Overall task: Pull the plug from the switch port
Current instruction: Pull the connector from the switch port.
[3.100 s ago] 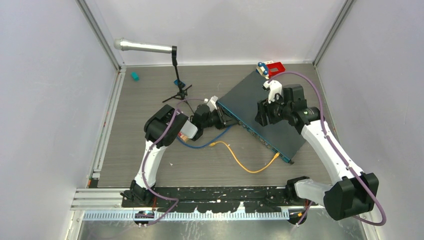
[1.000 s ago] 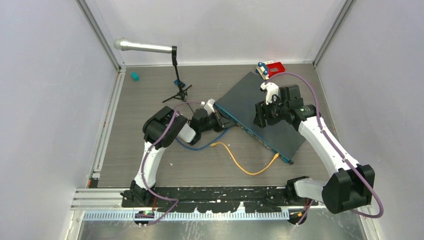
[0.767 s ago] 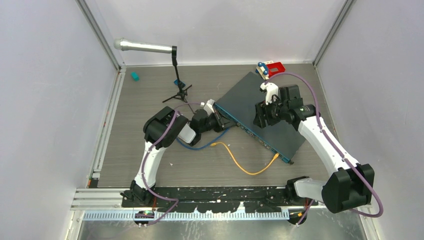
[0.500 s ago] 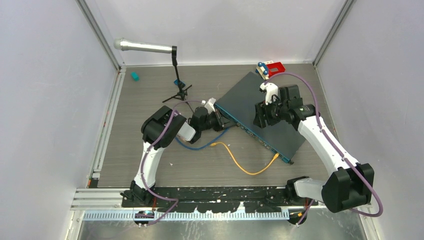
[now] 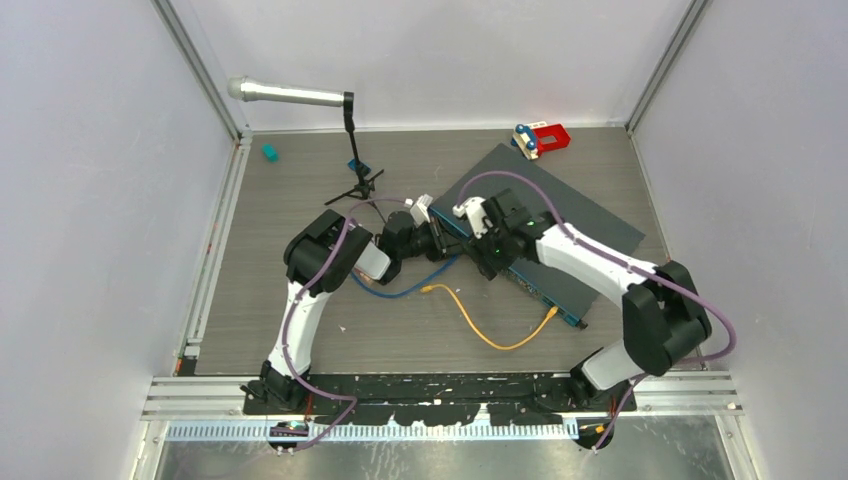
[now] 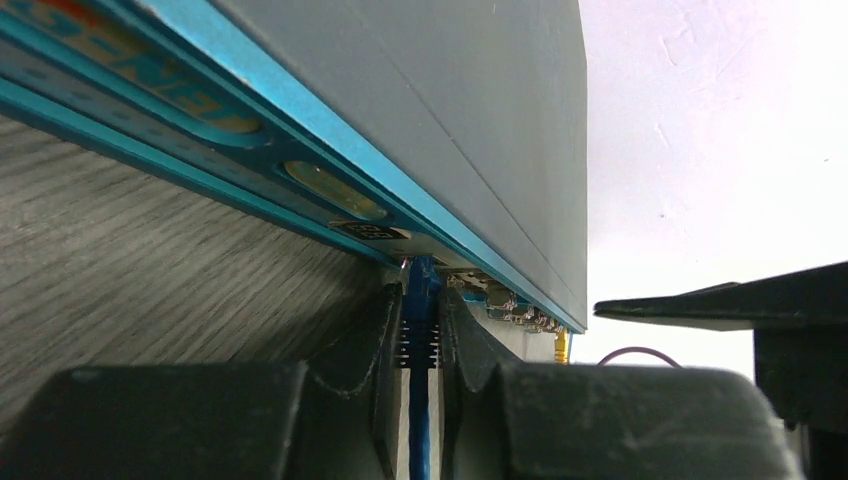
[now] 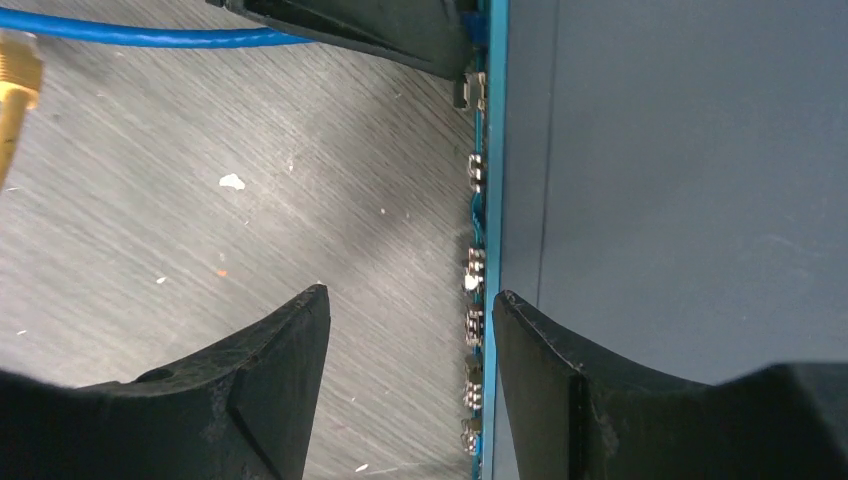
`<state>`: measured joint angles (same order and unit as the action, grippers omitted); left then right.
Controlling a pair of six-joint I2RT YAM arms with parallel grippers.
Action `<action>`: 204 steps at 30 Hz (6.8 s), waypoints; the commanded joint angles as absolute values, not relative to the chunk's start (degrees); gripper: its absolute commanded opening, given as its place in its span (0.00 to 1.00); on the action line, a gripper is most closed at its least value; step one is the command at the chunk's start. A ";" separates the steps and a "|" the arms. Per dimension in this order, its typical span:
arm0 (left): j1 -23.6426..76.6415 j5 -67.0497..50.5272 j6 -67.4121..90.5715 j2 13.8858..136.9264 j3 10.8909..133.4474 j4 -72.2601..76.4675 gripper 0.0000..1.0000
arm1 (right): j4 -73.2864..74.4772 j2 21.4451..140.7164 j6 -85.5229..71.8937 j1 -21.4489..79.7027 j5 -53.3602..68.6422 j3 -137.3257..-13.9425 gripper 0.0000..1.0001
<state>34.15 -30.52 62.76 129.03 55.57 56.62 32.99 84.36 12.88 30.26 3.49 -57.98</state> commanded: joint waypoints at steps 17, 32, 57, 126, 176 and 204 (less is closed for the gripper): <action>33.52 -33.10 67.65 138.25 47.45 57.51 0.00 | 20.23 97.46 11.86 34.80 -20.06 -62.22 0.54; 33.99 -29.20 64.64 136.90 48.17 54.10 0.22 | 17.72 97.68 9.18 34.69 -21.32 -59.77 0.45; 33.23 -17.81 52.96 126.21 47.39 33.49 0.47 | 19.78 96.52 9.44 33.16 -17.07 -60.29 0.45; 36.39 -18.53 64.22 136.58 50.82 49.71 0.36 | 21.41 93.44 9.49 30.45 -7.73 -59.94 0.46; 37.22 -21.57 70.00 142.77 43.25 63.65 0.00 | 20.31 98.95 7.39 30.42 -18.46 -60.11 0.38; 35.30 -20.05 55.29 130.77 45.42 33.91 0.00 | 20.93 99.90 8.77 30.48 -16.33 -60.56 0.36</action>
<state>36.01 -19.84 64.53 127.20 50.85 59.70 19.42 96.90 8.69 31.97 -12.95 -61.23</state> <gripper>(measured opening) 0.090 0.368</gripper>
